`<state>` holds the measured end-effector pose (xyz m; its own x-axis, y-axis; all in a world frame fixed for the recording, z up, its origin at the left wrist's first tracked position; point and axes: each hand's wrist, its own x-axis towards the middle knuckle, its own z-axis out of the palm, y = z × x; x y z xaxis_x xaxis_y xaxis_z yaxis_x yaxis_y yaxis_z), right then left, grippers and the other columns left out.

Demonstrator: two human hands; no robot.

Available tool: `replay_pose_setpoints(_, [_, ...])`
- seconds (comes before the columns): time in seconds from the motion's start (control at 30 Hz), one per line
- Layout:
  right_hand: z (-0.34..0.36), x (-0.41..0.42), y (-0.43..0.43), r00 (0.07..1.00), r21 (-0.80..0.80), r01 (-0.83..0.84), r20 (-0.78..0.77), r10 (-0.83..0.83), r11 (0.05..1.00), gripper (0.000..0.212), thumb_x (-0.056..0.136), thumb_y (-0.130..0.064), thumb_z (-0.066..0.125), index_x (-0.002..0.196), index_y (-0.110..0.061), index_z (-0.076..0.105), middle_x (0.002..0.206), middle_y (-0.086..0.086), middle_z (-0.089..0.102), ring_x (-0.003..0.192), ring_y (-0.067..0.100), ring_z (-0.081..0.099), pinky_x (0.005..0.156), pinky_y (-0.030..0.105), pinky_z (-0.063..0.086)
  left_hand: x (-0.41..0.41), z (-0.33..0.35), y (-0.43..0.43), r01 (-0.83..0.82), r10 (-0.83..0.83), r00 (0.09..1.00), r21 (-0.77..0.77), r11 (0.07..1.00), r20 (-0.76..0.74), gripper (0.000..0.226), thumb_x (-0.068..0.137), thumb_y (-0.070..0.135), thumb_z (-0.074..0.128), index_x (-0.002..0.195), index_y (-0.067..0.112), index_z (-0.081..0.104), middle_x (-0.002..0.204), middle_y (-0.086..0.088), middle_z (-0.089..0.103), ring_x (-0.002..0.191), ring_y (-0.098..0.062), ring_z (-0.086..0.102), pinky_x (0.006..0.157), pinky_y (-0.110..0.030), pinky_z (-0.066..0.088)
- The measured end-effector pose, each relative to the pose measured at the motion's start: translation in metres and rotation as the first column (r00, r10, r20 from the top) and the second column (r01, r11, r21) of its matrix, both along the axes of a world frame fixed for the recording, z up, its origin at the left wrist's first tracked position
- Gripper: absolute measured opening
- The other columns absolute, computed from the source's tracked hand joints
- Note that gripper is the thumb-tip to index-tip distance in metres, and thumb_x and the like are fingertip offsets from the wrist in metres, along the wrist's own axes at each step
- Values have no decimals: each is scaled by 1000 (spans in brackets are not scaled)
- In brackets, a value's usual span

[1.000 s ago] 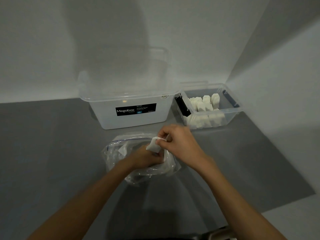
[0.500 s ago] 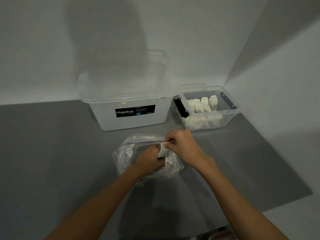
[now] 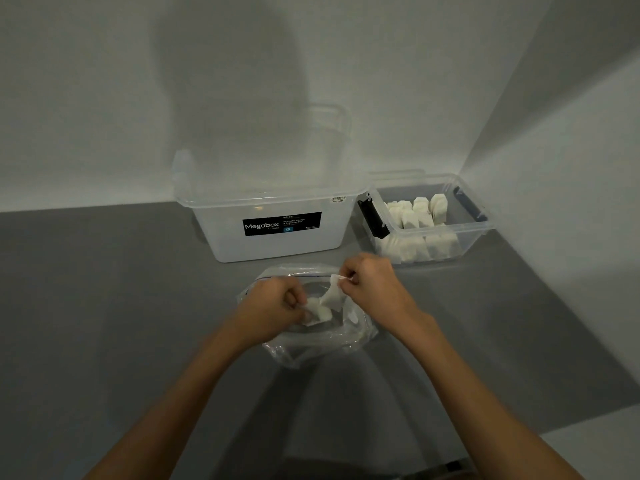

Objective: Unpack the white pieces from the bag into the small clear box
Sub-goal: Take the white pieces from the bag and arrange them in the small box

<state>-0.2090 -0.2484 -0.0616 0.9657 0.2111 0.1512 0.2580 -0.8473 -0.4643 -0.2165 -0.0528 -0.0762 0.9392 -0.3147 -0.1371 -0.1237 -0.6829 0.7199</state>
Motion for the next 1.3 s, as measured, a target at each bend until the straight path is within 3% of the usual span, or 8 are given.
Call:
replay_pose_setpoints(0.13, [17, -3, 7, 998, 122, 45, 28, -49, 991, 7, 86, -14, 65, 90, -10, 69, 77, -4, 65, 69, 6, 57, 64, 13, 47, -6, 22, 17, -120, 111, 992, -178, 977, -60, 18, 74, 17, 79, 83, 14, 64, 85, -5, 69, 72, -13, 62, 68, -27, 53])
replay_pose_setpoints(0.27, [41, -6, 7, 996, 337, 82, 12, -91, 938, 33, 85, -5, 63, 113, -20, 61, 63, -5, 52, 60, -1, 52, 59, 2, 39, -12, 40, 24, -187, 159, 982, -380, 906, -104, 16, 75, 9, 77, 82, 8, 63, 85, -13, 70, 70, -17, 64, 64, -24, 53])
replay_pose_setpoints(0.6, [73, -6, 2, 999, 447, 31, 23, -46, 894, 26, 84, -13, 58, 81, -31, 76, 76, -7, 64, 69, 21, 61, 70, 47, 55, -12, 48, -2, -270, 254, 959, -692, 670, -127, 20, 75, 0, 76, 77, 11, 59, 79, -5, 66, 73, -14, 65, 65, -19, 54])
replay_pose_setpoints(0.77, [74, -6, -5, 998, 460, 58, -50, -39, 886, 11, 79, -41, 72, 85, -33, 75, 54, -18, 57, 55, 9, 54, 63, 36, 53, -9, 52, -13, -192, 171, 980, -700, 688, -100, 19, 73, -1, 76, 82, 9, 63, 80, -2, 69, 73, -14, 66, 65, -20, 53])
replay_pose_setpoints(0.9, [64, -6, -12, 983, 517, 93, -183, 4, 851, 9, 80, -26, 75, 84, -18, 75, 59, -2, 61, 55, 14, 53, 58, 40, 51, -4, 60, -13, -135, 124, 990, -690, 711, -66, 31, 72, 1, 77, 99, 11, 65, 92, -9, 71, 81, -22, 68, 73, -22, 56])
replay_pose_setpoints(1.03, [56, -13, -14, 941, 662, 162, -326, 86, 732, 10, 83, -13, 73, 84, -3, 71, 65, 11, 58, 57, 16, 52, 52, 22, 47, 4, 72, -13, -186, 163, 981, -711, 678, -101, 48, 68, 10, 79, 112, 16, 60, 92, -10, 73, 89, -25, 71, 82, -29, 56])
replay_pose_setpoints(1.2, [62, -9, -21, 966, 578, 102, -253, 59, 810, 16, 80, -31, 74, 95, -27, 75, 69, 8, 63, 66, 21, 52, 61, 32, 44, 15, 95, -9, -59, 67, 998, -536, 842, -5, 45, 71, 5, 80, 110, 14, 61, 88, -10, 73, 82, -24, 71, 81, -28, 57])
replay_pose_setpoints(1.3, [72, -9, -21, 989, 462, -20, -123, 86, 887, 20, 78, -36, 75, 97, -31, 75, 77, -18, 64, 66, 16, 55, 65, 26, 46, 22, 112, -10, 94, -84, 996, -368, 925, 42, 44, 71, 4, 81, 109, 16, 63, 86, -7, 73, 80, -26, 71, 81, -32, 56])
